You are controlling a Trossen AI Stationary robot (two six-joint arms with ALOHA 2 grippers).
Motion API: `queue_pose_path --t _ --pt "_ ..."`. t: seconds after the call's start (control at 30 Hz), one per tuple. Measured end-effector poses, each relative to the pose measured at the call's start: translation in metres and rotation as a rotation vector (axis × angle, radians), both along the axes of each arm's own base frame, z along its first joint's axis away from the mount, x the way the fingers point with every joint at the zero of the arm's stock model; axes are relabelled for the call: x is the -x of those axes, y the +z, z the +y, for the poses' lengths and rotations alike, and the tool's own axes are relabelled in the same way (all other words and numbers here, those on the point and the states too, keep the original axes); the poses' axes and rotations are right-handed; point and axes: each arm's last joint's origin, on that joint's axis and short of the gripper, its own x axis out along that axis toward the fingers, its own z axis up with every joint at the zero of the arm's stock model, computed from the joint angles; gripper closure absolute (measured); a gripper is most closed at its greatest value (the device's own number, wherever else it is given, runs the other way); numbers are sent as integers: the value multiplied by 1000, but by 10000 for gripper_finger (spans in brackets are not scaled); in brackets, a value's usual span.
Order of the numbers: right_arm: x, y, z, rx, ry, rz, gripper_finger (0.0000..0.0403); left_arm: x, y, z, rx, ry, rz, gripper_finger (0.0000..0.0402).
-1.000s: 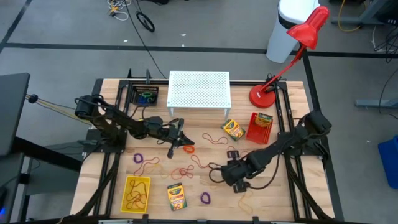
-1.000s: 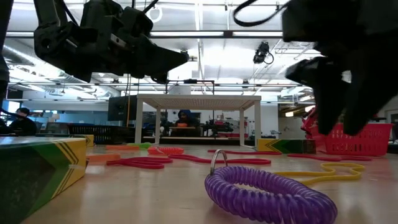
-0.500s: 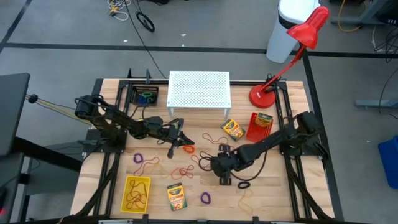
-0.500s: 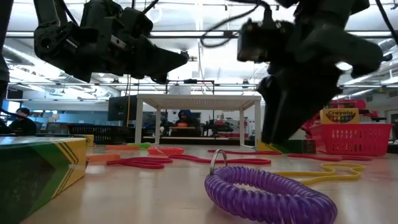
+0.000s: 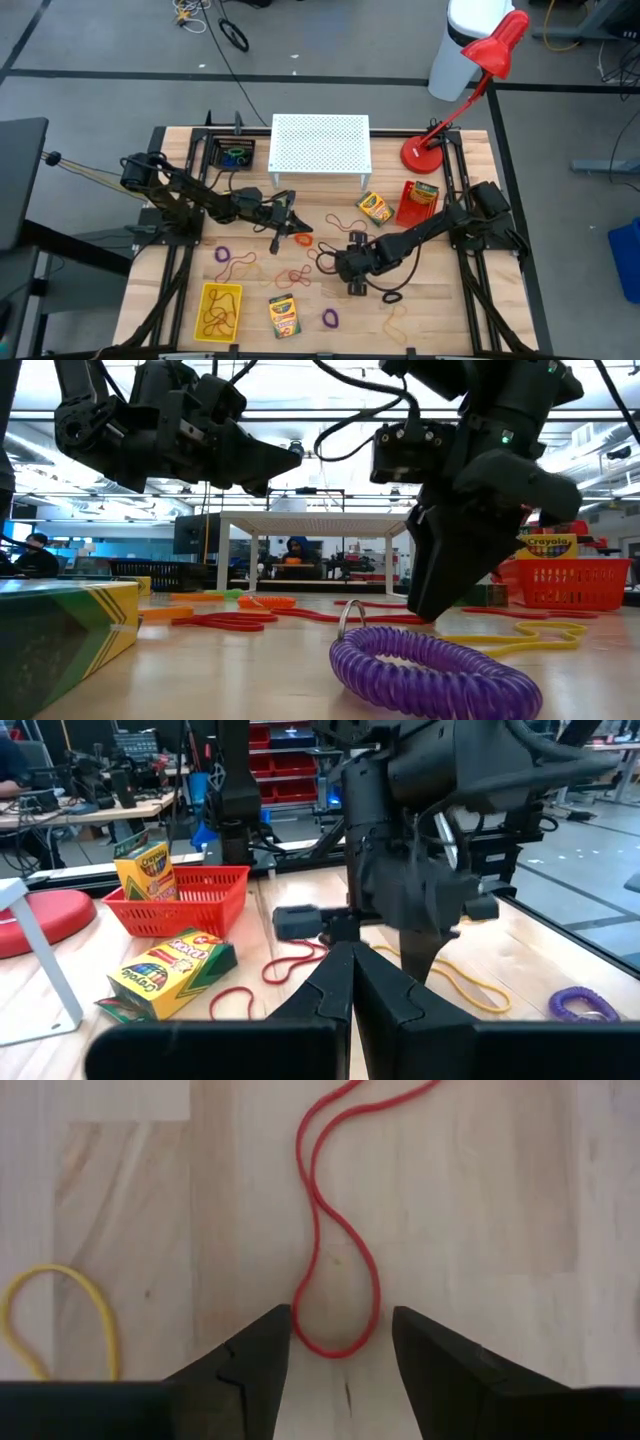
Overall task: Pick & Place Office Desk Supplies
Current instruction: Put the red rubber band into the yellow bin
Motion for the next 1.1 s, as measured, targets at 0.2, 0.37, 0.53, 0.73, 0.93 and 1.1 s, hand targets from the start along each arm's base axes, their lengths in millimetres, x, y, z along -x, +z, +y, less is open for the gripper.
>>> queue_pose_path --t 0.2,0.37,0.53,0.73,0.93,1.1 --pt "-2 -4 1 -10 5 -3 217 0 1 0 7 0 -5 392" --pt "-2 -4 1 -19 -16 -1 235 0 1 0 8 -2 -5 392" --pt "-2 -4 2 -22 -10 -2 310 0 1 0 14 18 -4 392" --pt "4 8 -3 47 -7 -5 395 0 -3 2 24 82 35 392" --pt "17 39 -12 179 -35 -41 393 0 -3 6 26 188 36 395" --pt "22 64 -22 299 -43 -114 393 -1 -3 4 155 174 54 379"
